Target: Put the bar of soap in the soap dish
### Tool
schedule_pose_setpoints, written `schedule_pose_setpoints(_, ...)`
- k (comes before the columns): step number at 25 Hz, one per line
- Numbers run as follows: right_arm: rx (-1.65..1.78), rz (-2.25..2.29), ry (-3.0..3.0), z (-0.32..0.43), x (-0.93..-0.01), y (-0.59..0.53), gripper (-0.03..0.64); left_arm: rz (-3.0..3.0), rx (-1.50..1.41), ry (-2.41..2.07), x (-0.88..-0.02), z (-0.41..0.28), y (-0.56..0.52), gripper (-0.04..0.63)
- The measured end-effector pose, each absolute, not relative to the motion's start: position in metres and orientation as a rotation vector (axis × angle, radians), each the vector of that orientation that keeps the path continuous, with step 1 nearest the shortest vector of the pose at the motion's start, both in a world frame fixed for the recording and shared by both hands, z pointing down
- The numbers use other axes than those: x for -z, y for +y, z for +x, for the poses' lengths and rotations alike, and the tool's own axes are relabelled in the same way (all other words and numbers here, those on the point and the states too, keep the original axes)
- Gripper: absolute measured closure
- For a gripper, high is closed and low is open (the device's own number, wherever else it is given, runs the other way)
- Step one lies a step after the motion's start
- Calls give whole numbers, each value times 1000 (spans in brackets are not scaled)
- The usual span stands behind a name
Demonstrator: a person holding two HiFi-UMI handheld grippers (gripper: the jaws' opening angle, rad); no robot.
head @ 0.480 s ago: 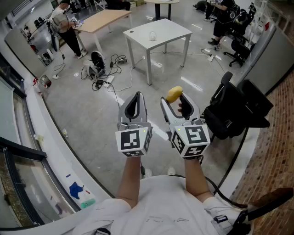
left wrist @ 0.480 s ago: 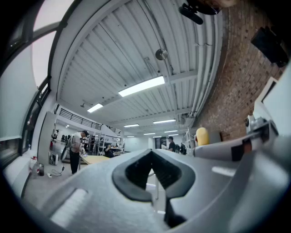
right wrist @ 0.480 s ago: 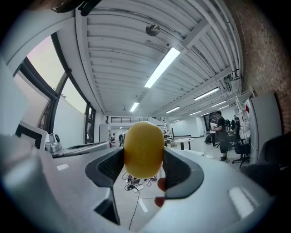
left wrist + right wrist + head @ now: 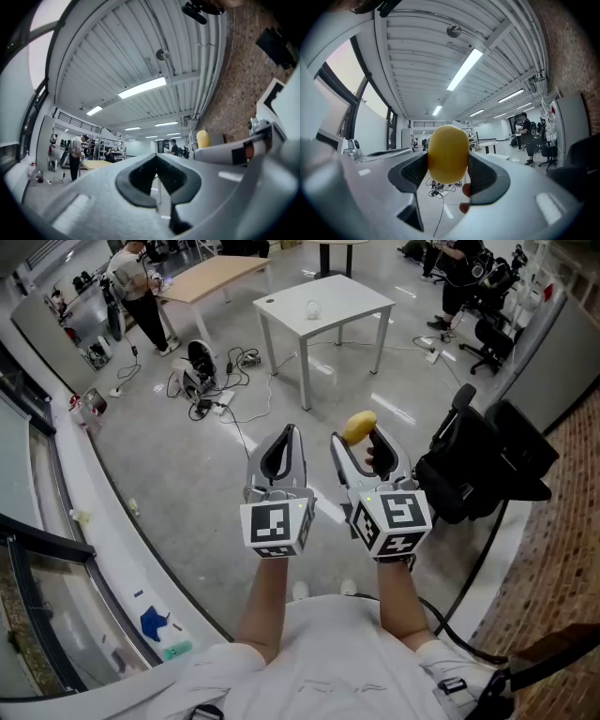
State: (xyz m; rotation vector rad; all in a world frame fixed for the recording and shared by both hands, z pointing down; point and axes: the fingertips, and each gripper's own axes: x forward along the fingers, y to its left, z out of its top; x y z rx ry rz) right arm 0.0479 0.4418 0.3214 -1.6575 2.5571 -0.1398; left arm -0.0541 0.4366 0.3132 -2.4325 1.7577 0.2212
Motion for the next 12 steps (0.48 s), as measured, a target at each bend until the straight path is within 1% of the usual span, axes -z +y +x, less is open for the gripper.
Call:
schedule_pose_setpoints(6, 131, -1643, 2552, 58, -319, 441, 344, -2416, -210, 1774, -312, -46, 433, 595)
schedule_pose_setpoints(12, 115, -1644, 2527, 79, -314, 440, 344, -2417, -206, 1749, -308, -21, 434, 595)
